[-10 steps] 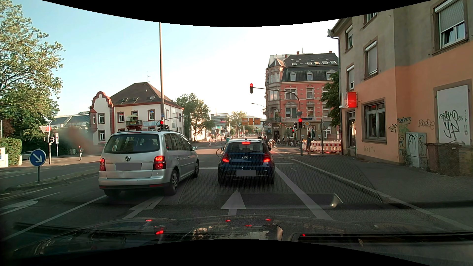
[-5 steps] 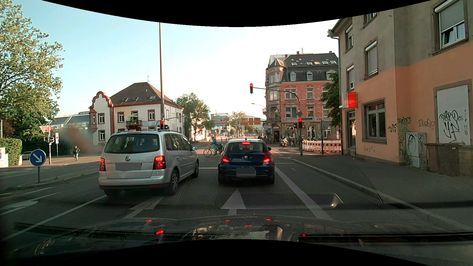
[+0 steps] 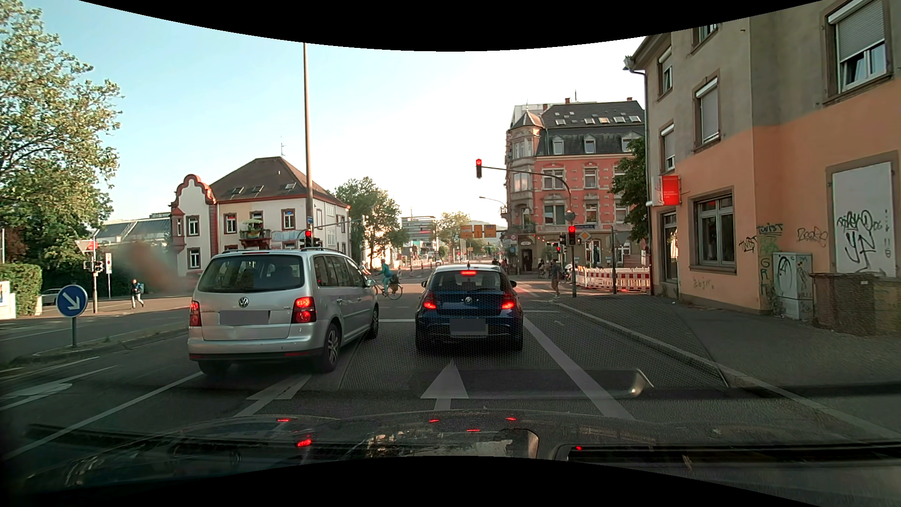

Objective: Follow the waypoints while adhering to traffic rules and regulations

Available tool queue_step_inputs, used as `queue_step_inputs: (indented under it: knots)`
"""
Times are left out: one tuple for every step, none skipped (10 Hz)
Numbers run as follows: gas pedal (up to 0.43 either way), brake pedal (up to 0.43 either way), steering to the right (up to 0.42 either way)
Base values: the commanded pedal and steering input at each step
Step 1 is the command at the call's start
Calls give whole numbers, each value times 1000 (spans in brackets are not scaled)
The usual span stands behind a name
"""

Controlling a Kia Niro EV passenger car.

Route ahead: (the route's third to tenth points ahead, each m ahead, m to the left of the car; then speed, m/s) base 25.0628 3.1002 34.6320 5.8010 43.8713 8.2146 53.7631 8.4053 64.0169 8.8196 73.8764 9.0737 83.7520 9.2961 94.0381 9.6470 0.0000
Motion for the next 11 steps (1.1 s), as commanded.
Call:
queue_step_inputs:
  knots:
    - [0, 232, -17]
    - [0, 232, -17]
    - [0, 232, -17]
    - [0, 232, -17]
    - [0, 232, -17]
    - [0, 232, -17]
    - [0, 232, -17]
    - [0, 232, -17]
    - [0, 232, -17]
    - [0, 232, -17]
    - [0, 232, -17]
